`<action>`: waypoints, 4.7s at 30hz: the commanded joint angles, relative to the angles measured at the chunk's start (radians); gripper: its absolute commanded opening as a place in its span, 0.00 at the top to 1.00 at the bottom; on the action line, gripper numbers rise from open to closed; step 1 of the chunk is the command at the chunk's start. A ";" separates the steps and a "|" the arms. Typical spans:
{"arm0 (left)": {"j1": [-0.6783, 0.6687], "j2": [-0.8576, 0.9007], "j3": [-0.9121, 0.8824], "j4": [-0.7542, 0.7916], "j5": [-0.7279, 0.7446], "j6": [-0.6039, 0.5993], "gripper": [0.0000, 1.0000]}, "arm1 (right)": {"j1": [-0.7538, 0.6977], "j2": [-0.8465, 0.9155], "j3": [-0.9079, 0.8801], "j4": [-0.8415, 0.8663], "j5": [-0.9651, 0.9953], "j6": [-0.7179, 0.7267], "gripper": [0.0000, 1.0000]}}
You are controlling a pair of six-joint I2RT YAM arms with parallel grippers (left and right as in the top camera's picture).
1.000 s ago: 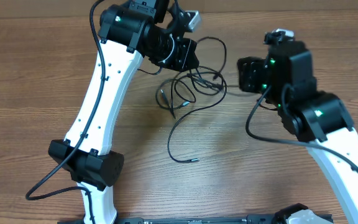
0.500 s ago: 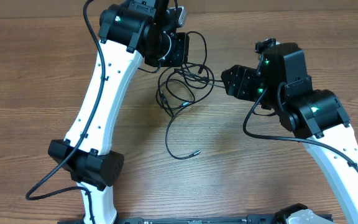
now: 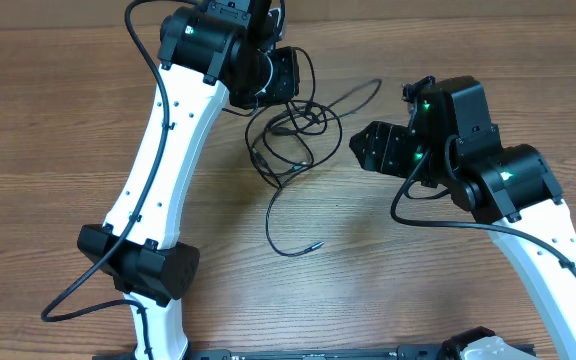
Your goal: Untangle cables
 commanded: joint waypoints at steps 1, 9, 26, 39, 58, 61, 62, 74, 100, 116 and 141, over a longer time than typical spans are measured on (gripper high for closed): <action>-0.011 0.003 0.028 -0.001 0.035 -0.024 0.96 | -0.002 -0.010 0.011 0.051 -0.023 0.005 0.27; -0.046 0.003 0.028 0.000 0.272 0.149 0.96 | -0.002 0.050 0.011 0.142 0.027 0.064 0.27; -0.065 0.003 0.028 -0.013 0.185 0.176 0.96 | -0.003 0.107 0.013 0.272 0.097 0.079 0.88; -0.065 0.003 0.027 -0.061 -0.191 0.067 0.86 | -0.003 -0.094 0.065 0.278 0.370 -0.001 0.96; -0.065 0.003 0.027 -0.095 -0.201 0.059 0.00 | -0.003 -0.216 0.124 0.281 0.484 -0.034 0.96; -0.065 0.003 0.027 -0.094 -0.201 0.059 0.01 | -0.003 -0.216 0.124 0.298 0.487 -0.035 0.96; -0.065 0.003 0.027 -0.094 -0.201 0.059 0.00 | -0.003 -0.216 0.124 0.307 0.497 -0.035 0.96; -0.065 0.003 0.027 -0.106 -0.201 0.058 0.00 | -0.152 -0.173 0.124 0.274 0.555 -0.034 0.96; -0.131 0.003 0.027 -0.021 0.319 0.710 0.00 | -0.237 -0.115 0.124 0.428 -0.179 0.310 0.96; -0.130 0.003 0.027 0.027 0.293 0.710 0.76 | -0.238 -0.115 0.124 0.449 -0.195 0.340 0.96; -0.063 0.003 0.027 0.006 -0.306 0.106 0.96 | -0.238 -0.114 0.123 0.194 0.363 0.198 0.23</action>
